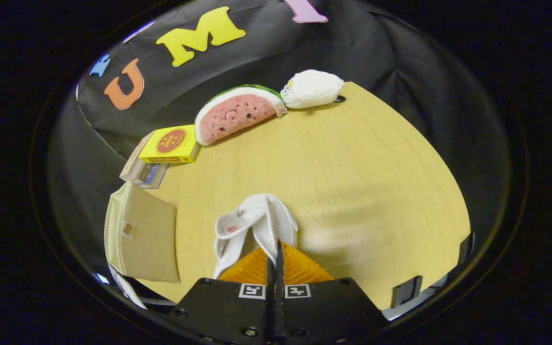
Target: Open the storage box then place both shoes into the box .Put the left shoe in first, then the right shoe, with the right side of both shoes facing outward in a uniform manner.
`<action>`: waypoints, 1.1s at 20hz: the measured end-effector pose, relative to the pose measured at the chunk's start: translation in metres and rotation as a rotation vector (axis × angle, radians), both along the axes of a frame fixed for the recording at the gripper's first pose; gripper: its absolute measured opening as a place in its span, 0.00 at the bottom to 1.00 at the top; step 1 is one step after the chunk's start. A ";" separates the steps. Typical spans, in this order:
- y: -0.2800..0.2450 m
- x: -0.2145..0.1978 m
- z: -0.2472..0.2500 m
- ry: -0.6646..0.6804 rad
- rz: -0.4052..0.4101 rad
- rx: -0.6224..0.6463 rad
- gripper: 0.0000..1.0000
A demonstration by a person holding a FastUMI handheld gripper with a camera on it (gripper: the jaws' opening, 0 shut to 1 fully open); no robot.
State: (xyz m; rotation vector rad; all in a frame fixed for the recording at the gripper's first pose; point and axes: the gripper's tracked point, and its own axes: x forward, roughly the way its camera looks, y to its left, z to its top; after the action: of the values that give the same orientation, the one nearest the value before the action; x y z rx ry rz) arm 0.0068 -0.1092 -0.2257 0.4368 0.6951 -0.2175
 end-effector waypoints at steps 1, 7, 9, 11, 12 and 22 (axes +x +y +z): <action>0.019 -0.002 0.011 -0.017 -0.004 0.005 0.00; 0.132 0.002 0.095 -0.161 -0.036 0.009 0.00; 0.172 0.010 0.121 -0.211 -0.043 0.001 0.00; 0.208 0.022 0.135 -0.244 -0.048 0.005 0.00; 0.225 0.028 0.139 -0.251 -0.045 0.002 0.00; 0.311 0.077 0.100 -0.250 -0.061 0.009 0.00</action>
State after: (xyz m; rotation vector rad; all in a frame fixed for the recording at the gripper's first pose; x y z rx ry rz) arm 0.0838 0.2020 -0.1258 0.4851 0.4387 -0.2132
